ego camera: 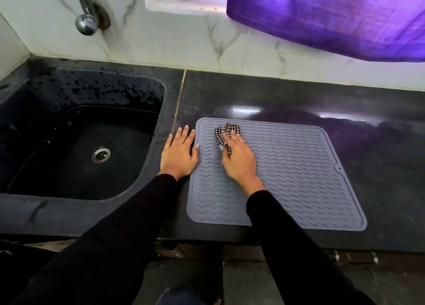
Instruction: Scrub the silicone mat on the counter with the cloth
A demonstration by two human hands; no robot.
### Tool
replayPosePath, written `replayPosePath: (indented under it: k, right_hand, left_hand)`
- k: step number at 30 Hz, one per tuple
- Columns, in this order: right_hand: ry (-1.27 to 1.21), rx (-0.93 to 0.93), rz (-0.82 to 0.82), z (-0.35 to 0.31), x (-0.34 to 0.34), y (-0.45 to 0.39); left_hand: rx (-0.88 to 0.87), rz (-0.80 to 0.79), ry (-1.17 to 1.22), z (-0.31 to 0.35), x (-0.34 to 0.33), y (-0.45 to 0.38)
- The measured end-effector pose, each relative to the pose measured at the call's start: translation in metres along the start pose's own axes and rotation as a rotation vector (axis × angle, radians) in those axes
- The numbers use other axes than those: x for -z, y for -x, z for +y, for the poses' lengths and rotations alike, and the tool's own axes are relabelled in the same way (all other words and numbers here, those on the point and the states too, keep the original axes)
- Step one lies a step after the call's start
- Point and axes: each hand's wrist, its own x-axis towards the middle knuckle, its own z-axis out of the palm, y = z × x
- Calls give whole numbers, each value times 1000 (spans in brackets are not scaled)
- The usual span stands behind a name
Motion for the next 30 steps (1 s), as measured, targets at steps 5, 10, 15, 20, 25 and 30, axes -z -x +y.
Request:
replayPosePath:
  k: [5,10,15,20,25,30]
  right_hand:
    - [-1155,-603,-63,16,46,-23]
    - [-989,-616,279,23,70,-35]
    - [-39,-197,24,-5,28,-4]
    - [169,-66,66,4,-8,8]
    - [72,-52,109,13,-2,5]
    - [-327,-239,76,20,29,-7]
  left_hand:
    - [23,-45,42,2,4,-2]
    - [36,-33,61,4,7,-3]
    - [27,-13,50,4,6,-4]
    - [-12,8,2,2,9,-17]
    - [-26,21,32,0,1,-27]
    - [-33,11,17,-3,-1,-28]
